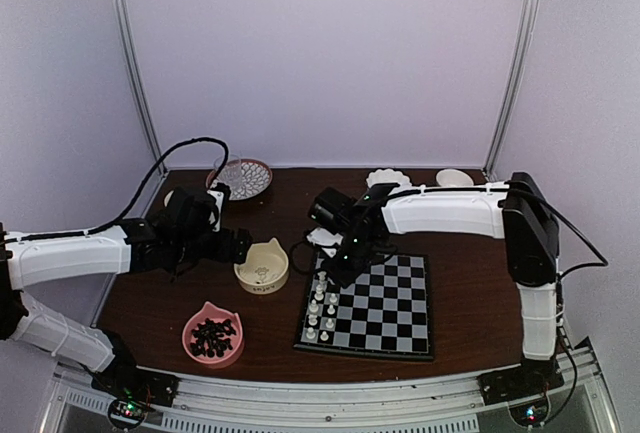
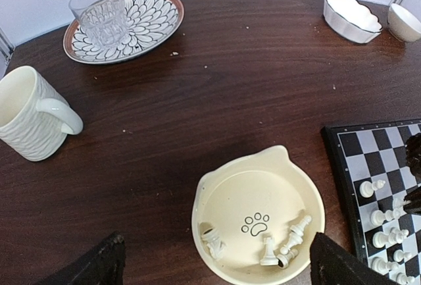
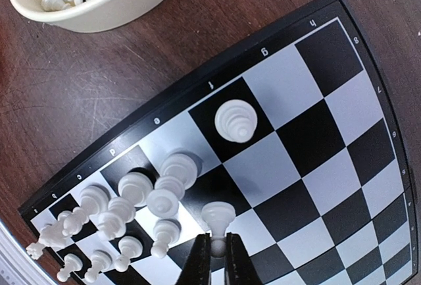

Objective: Set up the chess pieces on the board
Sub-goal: Place the pawn at d2.

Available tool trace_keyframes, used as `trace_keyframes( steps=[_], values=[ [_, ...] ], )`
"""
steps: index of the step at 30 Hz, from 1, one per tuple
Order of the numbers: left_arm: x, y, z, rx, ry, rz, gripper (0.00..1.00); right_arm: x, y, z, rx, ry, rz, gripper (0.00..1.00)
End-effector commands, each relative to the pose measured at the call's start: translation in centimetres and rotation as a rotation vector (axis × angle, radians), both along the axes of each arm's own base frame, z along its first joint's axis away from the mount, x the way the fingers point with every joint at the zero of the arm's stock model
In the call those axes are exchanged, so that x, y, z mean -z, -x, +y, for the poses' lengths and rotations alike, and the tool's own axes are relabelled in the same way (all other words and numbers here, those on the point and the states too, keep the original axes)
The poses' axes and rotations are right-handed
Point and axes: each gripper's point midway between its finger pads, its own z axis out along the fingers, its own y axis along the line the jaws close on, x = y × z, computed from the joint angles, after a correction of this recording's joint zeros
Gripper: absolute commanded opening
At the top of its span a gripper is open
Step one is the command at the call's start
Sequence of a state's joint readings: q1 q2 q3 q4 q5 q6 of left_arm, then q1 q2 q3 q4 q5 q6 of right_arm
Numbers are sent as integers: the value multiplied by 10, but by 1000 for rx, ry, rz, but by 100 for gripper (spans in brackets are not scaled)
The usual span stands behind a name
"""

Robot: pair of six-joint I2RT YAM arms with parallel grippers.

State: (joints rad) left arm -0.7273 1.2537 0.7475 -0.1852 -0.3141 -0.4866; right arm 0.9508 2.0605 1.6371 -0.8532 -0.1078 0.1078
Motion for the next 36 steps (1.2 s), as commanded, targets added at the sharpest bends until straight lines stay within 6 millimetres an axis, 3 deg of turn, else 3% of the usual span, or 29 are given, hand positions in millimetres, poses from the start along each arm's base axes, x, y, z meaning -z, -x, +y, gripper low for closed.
trace_keyframes(
  steps=[1, 24, 36],
  values=[
    [-5, -3, -1, -11, 28, -12, 98, 3, -5, 1, -2, 12, 4, 6],
    [-2, -4, -3, -11, 28, 8, 97, 9, -1, 5, -18, 9, 35, 16],
    [-2, -4, -3, -9, 30, 7, 98, 7, -3, 9, -17, -5, 24, 8]
  ],
)
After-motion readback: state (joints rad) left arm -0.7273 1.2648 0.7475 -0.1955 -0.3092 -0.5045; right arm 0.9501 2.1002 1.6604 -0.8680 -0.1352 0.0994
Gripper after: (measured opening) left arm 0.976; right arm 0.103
